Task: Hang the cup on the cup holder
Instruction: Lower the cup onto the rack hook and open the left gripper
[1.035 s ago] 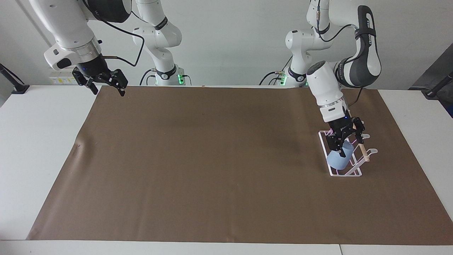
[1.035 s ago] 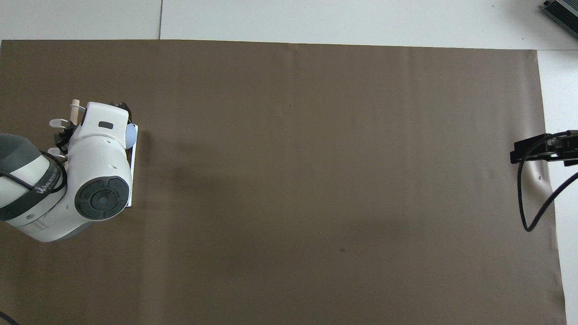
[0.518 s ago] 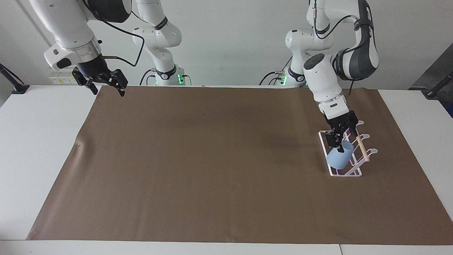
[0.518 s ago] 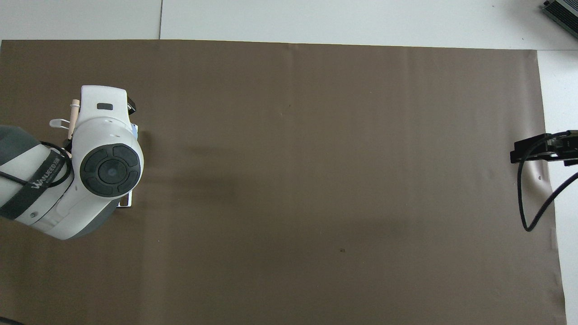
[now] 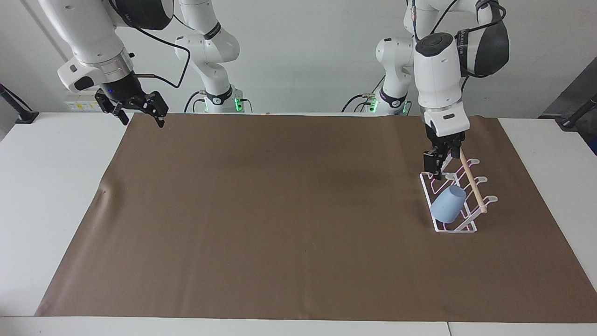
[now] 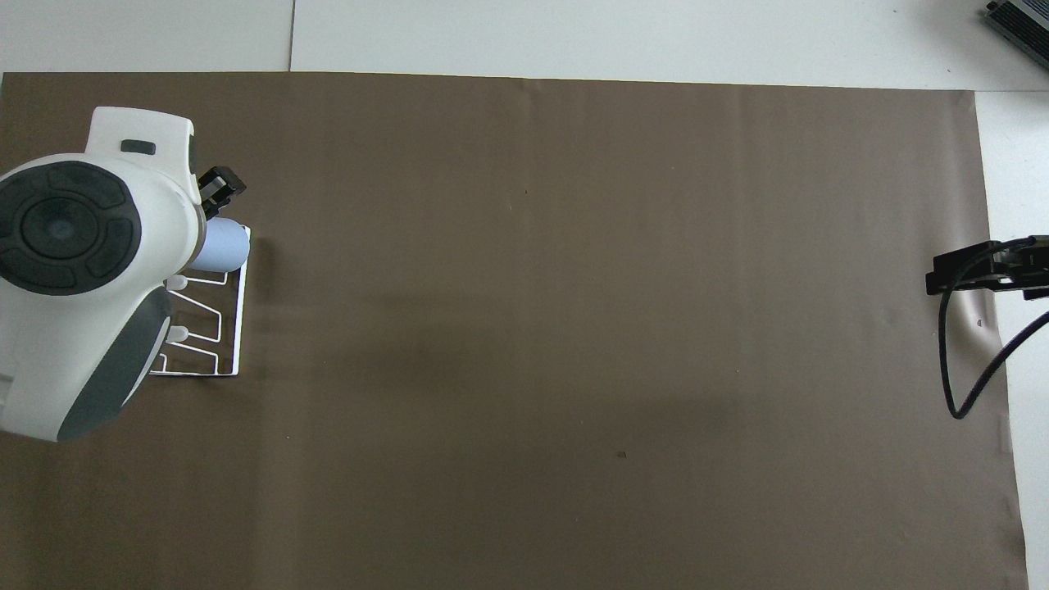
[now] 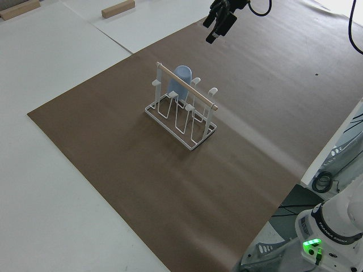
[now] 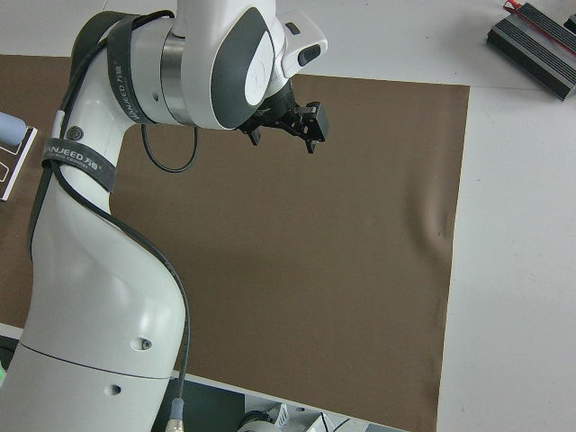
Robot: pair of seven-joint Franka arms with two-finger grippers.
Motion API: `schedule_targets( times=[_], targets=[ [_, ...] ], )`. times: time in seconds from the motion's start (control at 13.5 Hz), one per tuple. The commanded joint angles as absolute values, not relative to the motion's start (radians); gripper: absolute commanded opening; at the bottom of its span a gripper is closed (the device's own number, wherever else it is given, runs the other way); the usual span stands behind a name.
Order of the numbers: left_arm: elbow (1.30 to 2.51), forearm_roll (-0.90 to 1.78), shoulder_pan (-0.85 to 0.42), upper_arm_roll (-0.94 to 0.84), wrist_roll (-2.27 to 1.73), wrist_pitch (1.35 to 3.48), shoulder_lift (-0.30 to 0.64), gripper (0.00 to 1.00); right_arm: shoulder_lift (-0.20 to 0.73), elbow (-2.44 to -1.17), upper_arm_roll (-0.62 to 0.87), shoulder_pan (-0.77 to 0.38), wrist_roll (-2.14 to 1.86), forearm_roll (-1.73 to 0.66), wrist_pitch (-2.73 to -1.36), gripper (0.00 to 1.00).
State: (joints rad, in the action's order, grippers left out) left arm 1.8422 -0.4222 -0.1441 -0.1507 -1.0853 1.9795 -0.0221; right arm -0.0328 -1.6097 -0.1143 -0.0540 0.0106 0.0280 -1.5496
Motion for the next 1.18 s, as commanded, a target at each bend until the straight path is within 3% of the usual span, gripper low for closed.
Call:
schedule_targets(
  times=[0.0, 0.37, 1.11],
  targets=[
    [1.800, -0.348, -0.137, -0.153, -0.964, 1.873, -0.044, 1.00, -0.064, -1.652, -0.109, -0.046, 0.009, 0.041, -1.583, 1.00],
    [1.675, -0.216, -0.137, -0.153, -0.593, 1.642, -0.060, 1.00, -0.078, -1.677, -0.109, -0.048, 0.017, 0.041, -1.608, 1.00],
    [1.572, -0.038, -0.045, -0.140, -0.089, 1.471, -0.092, 1.00, -0.081, -1.686, -0.109, -0.046, 0.012, 0.041, -1.617, 1.00]
  ],
)
